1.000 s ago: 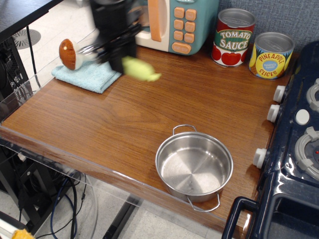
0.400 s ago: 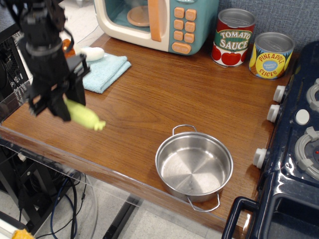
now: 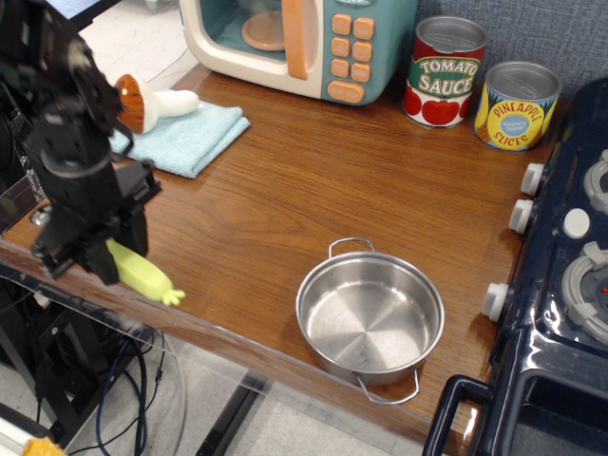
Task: Put the spoon on the front left corner of the table.
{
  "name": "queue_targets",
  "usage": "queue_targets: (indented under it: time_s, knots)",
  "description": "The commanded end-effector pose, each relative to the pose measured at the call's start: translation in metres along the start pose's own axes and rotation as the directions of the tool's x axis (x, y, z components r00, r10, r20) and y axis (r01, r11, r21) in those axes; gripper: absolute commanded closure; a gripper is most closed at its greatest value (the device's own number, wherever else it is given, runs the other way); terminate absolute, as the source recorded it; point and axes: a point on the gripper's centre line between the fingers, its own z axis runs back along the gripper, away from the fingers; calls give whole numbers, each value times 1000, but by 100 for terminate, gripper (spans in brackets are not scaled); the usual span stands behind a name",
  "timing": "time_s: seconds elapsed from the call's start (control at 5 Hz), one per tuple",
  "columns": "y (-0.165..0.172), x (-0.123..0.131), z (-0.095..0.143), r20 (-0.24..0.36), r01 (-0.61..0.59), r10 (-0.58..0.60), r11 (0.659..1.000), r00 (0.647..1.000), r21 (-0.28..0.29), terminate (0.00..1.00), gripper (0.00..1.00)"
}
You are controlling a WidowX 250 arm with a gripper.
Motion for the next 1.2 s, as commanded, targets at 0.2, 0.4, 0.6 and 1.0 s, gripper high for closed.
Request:
queue_targets:
  time_s: [0.2, 0.4, 0.6, 1.0]
  knots:
    - [-3, 1, -14, 46, -45, 44, 999, 998, 23, 0, 100]
    - [-5, 2, -15, 79, -63, 60, 997, 995, 42, 0, 0]
    - [-5, 3, -15, 75, -83, 80, 995, 994, 47, 0, 0]
    - [-9, 6, 22, 51, -121, 123, 992, 991, -32, 0, 0]
